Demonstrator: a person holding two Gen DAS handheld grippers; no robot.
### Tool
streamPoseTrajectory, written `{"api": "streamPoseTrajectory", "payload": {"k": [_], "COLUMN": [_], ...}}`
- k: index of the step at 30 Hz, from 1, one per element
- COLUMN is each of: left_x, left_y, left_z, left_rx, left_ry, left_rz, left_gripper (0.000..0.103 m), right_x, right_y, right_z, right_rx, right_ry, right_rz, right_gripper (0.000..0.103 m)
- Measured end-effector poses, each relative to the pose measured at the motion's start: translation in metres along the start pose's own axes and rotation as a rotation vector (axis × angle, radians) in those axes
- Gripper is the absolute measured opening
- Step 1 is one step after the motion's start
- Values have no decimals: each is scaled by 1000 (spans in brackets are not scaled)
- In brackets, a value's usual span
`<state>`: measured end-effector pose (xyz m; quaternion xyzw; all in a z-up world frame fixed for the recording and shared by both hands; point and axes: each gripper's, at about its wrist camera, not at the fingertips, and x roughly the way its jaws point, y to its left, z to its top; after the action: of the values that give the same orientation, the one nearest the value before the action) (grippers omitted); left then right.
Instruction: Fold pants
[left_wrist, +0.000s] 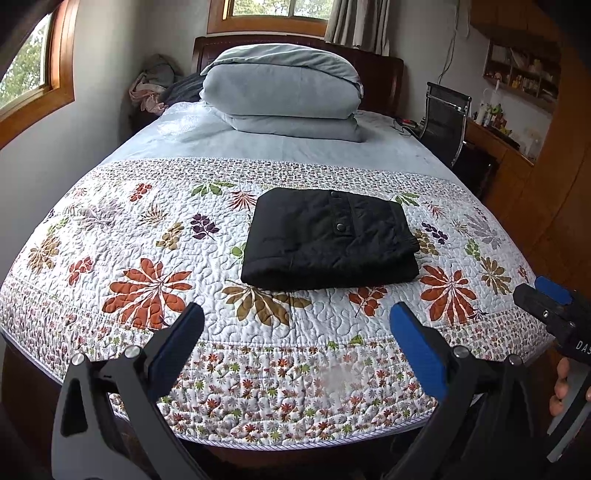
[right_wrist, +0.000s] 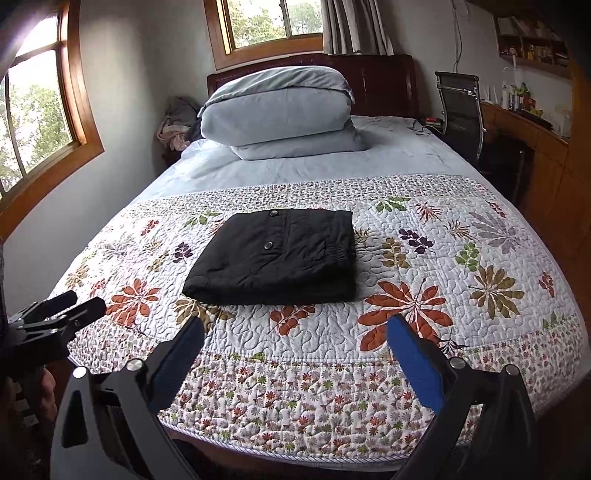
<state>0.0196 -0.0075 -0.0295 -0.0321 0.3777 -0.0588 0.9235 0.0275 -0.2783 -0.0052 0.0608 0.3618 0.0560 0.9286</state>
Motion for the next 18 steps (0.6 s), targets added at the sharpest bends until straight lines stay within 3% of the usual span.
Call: {"api": "streamPoseTrajectory", "payload": {"k": [18], "left_x": [-2], "left_y": [1], "left_z": [-1], "left_rx": [14], "left_ry": [-5], "left_rz": [6], "left_gripper": [100], "right_x": [-2], "right_y": [3], "right_z": [0], "right_rx": [-28], "right_ry": [-6], "right_rz": [-9], "right_gripper": [100]}}
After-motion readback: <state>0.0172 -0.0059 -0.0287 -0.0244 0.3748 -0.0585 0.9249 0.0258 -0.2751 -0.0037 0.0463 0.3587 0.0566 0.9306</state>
